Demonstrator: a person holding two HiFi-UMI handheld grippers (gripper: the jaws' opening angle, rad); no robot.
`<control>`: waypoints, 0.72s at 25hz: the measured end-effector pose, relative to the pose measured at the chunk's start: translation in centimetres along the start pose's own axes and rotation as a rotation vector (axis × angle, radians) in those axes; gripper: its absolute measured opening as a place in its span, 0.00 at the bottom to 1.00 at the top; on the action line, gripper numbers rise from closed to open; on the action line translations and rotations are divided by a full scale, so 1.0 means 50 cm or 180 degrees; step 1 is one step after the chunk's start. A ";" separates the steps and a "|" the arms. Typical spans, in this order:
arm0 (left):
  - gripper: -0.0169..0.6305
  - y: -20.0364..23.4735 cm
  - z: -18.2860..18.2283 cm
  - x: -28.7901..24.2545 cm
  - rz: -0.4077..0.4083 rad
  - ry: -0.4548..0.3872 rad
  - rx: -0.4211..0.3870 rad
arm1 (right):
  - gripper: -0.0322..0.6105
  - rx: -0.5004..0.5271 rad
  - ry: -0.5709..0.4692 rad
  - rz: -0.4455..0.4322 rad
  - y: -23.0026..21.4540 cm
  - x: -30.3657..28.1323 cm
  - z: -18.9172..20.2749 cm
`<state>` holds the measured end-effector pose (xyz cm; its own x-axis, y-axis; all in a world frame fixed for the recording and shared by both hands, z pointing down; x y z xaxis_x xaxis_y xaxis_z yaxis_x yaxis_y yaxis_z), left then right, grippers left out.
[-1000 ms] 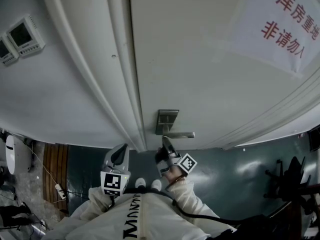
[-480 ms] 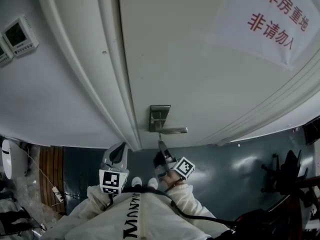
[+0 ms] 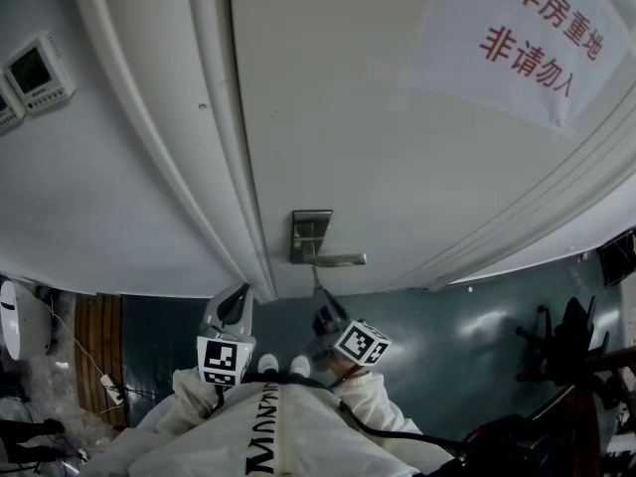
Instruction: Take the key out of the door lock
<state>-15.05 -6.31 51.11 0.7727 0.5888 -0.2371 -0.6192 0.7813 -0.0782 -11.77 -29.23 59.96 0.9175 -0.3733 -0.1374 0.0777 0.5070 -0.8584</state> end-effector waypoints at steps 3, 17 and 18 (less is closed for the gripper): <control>0.03 -0.001 0.002 -0.002 0.0003 0.0001 0.0010 | 0.09 0.0500 0.0059 0.0104 0.026 0.008 -0.009; 0.03 -0.016 0.001 -0.016 0.0061 -0.0025 0.0009 | 0.09 0.2553 0.0121 0.0540 0.139 0.048 -0.029; 0.03 -0.017 0.001 -0.016 0.0060 -0.0023 0.0007 | 0.09 0.2622 0.0115 0.0547 0.142 0.050 -0.029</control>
<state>-15.16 -7.42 51.41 0.7619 0.6049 -0.2316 -0.6335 0.7704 -0.0716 -9.50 -27.69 52.81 0.9306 -0.2567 -0.2610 0.2108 0.9587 -0.1911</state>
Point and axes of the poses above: the fingertips, and each gripper's own axes: x backward along the fingers, y to its left, z out of its underside, the point moved 8 cm from there along x, backward along the fingers
